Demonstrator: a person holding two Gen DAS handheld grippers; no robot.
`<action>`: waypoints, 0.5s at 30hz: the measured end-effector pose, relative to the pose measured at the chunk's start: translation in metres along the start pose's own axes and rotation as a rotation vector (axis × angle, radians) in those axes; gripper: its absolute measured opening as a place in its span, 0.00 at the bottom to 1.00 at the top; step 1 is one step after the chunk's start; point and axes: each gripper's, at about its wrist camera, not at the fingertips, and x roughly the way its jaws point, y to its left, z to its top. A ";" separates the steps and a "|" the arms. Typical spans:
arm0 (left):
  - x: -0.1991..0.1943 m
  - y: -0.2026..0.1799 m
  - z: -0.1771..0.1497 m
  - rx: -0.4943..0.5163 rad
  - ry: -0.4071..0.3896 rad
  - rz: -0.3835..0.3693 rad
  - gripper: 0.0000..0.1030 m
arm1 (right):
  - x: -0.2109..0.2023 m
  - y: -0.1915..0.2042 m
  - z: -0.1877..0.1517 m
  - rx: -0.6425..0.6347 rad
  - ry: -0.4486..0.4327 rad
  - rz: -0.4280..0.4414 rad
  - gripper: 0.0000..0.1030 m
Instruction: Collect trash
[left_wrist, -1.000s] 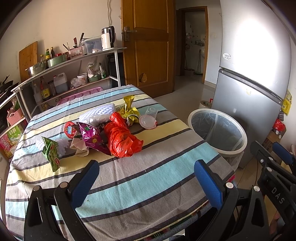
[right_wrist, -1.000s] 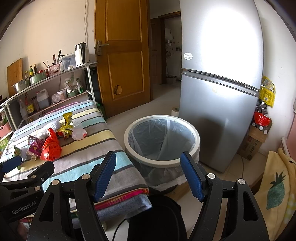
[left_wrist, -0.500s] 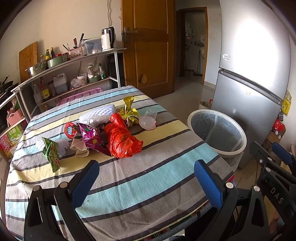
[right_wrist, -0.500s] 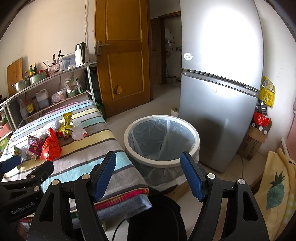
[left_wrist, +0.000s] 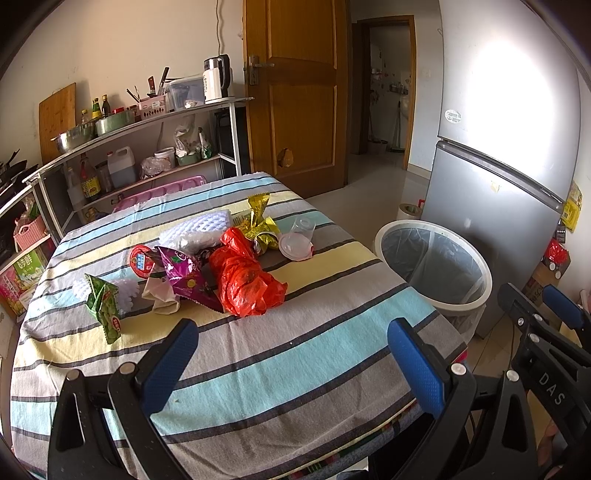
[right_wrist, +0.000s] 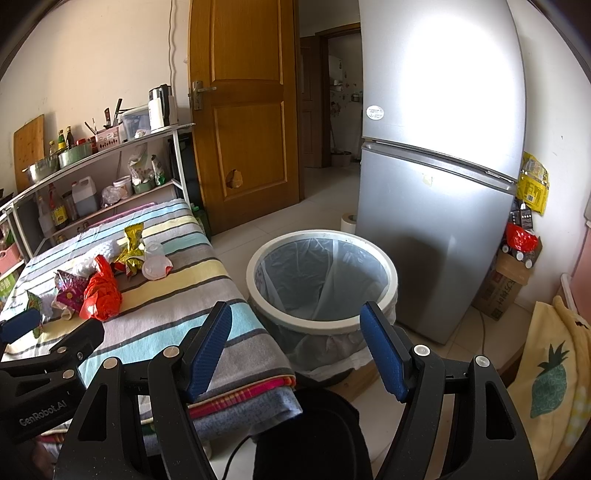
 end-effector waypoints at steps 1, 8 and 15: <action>0.000 0.000 0.000 0.000 0.000 0.001 1.00 | 0.000 0.000 0.000 0.000 0.000 0.000 0.70; -0.001 0.002 0.001 -0.002 -0.002 -0.001 1.00 | -0.001 -0.001 0.001 -0.002 0.000 0.000 0.70; -0.001 0.002 0.001 -0.003 -0.002 0.000 1.00 | 0.000 0.000 0.000 -0.003 0.001 0.001 0.70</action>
